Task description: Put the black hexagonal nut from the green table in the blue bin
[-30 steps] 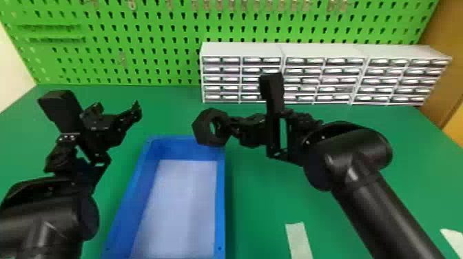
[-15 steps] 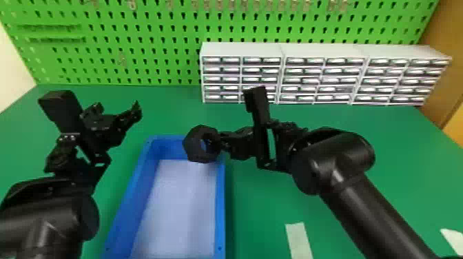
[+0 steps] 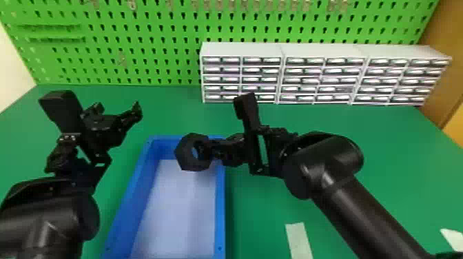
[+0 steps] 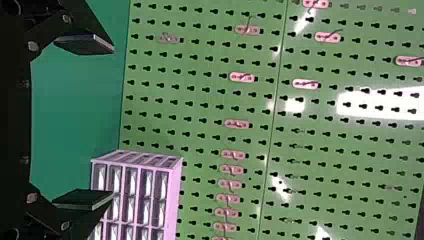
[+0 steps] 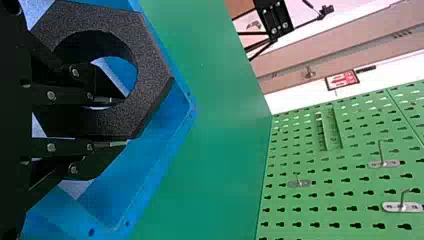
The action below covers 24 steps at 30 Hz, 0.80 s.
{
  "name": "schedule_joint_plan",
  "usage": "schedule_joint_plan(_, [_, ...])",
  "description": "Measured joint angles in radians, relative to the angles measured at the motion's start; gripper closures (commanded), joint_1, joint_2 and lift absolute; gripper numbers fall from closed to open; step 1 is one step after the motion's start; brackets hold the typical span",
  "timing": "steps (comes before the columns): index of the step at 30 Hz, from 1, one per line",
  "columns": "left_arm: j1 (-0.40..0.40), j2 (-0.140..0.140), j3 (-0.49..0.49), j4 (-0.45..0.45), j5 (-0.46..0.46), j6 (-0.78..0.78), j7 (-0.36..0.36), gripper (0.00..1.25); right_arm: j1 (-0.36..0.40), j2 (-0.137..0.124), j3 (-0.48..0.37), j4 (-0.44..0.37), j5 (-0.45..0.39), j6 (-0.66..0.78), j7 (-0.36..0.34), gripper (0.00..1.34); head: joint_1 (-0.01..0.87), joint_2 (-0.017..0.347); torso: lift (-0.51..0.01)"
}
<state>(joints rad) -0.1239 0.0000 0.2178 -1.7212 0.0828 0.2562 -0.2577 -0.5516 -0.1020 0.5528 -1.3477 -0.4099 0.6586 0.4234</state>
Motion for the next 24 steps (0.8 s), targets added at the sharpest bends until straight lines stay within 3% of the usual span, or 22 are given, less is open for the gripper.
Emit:
schedule_joint_plan(12, [0.0, 0.0, 0.0, 0.0, 0.0, 0.0, 0.0, 0.24, -0.002, 0.002, 0.009, 0.006, -0.004, -0.006, 0.0, 1.11, 0.686, 0.051, -0.097])
schedule_joint_plan(14, [-0.001, 0.0, 0.0, 0.0, 0.0, 0.0, 0.0, 0.24, -0.003, 0.002, 0.01, 0.007, -0.004, -0.007, 0.0, 0.96, 0.686, 0.051, -0.097])
schedule_joint_plan(17, [-0.001, 0.0, 0.0, 0.0, 0.001, 0.0, 0.0, 0.24, -0.003, 0.003, 0.011, 0.007, -0.001, -0.007, 0.0, 0.62, 0.686, 0.051, -0.097])
schedule_joint_plan(24, [-0.001, 0.0, 0.002, 0.0, 0.003, 0.0, 0.0, 0.24, -0.004, 0.004, 0.004, 0.007, 0.003, -0.007, 0.0, 0.17, 0.686, 0.051, -0.097])
